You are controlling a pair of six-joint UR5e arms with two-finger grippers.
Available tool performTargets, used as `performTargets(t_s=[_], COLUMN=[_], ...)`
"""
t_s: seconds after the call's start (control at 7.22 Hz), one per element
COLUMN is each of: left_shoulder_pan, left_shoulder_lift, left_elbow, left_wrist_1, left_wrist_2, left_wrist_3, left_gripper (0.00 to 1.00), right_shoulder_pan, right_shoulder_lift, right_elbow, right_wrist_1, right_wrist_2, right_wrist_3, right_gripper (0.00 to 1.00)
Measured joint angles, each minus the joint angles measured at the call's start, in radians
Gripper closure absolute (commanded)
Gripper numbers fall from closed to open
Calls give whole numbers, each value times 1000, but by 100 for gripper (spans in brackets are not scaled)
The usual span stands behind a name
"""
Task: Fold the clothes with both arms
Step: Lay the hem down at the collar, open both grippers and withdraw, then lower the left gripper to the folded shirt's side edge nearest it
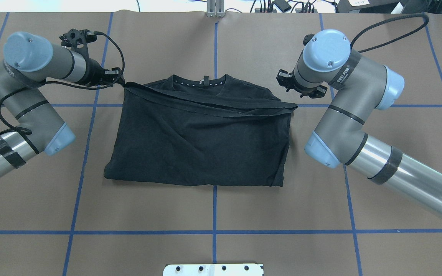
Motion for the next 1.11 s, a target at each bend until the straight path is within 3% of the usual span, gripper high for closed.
performTargets(t_s=[0.28, 0.69, 1.11], left_shoulder_pan=[-9, 6, 152], left_shoulder_lift=[30, 195, 363], left_elbow=[-57, -268, -379], left_wrist_1=[2, 0, -129], left_wrist_2=[-55, -120, -112], left_wrist_3=[36, 34, -85], left_gripper=[0, 0, 0], right_shoulder_pan=[39, 57, 58], right_shoulder_lift=[2, -54, -165], right_elbow=[3, 78, 211], right_wrist_1=[0, -1, 0], right_wrist_2=[96, 173, 196], right_wrist_3=[-58, -160, -244], right_gripper=[0, 0, 0])
